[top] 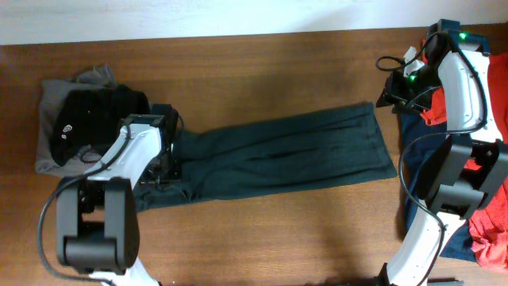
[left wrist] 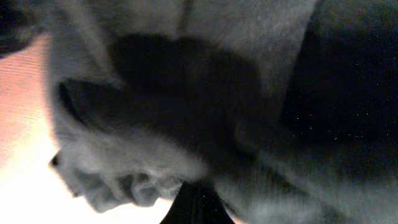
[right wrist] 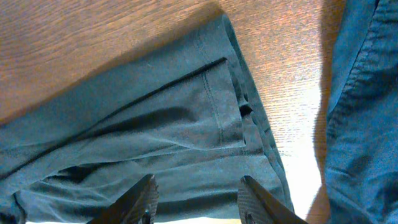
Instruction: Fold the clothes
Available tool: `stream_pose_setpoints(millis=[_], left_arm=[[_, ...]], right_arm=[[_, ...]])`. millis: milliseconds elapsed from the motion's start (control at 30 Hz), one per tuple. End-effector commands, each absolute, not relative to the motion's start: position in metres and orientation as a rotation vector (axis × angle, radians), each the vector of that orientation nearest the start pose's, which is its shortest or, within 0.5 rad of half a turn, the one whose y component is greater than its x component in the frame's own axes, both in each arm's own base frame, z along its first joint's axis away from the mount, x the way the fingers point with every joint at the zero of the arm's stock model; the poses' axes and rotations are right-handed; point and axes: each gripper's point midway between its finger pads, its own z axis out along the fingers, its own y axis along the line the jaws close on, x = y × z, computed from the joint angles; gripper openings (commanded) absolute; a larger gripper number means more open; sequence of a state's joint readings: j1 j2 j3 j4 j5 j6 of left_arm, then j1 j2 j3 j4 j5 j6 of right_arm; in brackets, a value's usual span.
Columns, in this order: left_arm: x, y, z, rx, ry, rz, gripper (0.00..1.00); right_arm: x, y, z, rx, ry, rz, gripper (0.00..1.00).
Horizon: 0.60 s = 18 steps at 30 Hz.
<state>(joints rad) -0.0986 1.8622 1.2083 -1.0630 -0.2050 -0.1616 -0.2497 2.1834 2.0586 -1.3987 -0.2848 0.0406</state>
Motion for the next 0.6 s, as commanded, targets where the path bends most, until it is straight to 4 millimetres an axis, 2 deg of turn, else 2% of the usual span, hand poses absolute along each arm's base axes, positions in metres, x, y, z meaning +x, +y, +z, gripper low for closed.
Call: stream_pose_setpoints(millis=[0,133,200,300,333,433,467,567], left_arm=[[0.304,0.016,0.068,-0.101,3.107,0.414,0.0],[0.293,0.028,0.082,-0.095,3.099,0.522,0.0],[0.288,0.035,0.085,-0.086,3.108,0.588,0.01],[0.286,0.035,0.085,-0.086,3.113,0.595,0.01],[0.286,0.035,0.085,-0.09,3.115,0.595,0.07],[0.283,0.033,0.085,-0.088,3.132,0.574,0.36],[0.279,0.031,0.084,-0.085,3.152,0.561,0.42],[0.277,0.027,0.083,-0.087,3.169,0.518,0.44]], right_arm=[[0.435,-0.062,0.13,0.402,2.979,0.402,0.47],[0.435,-0.062,0.13,0.402,2.978,0.402,0.47],[0.435,-0.062,0.13,0.402,2.978,0.402,0.47],[0.435,-0.062,0.13,0.401,2.976,0.401,0.47],[0.435,-0.062,0.13,0.401,2.976,0.401,0.47],[0.435,-0.062,0.13,0.401,2.976,0.401,0.47],[0.435,-0.062,0.13,0.401,2.976,0.401,0.47],[0.436,-0.062,0.131,0.401,2.975,0.401,0.47]])
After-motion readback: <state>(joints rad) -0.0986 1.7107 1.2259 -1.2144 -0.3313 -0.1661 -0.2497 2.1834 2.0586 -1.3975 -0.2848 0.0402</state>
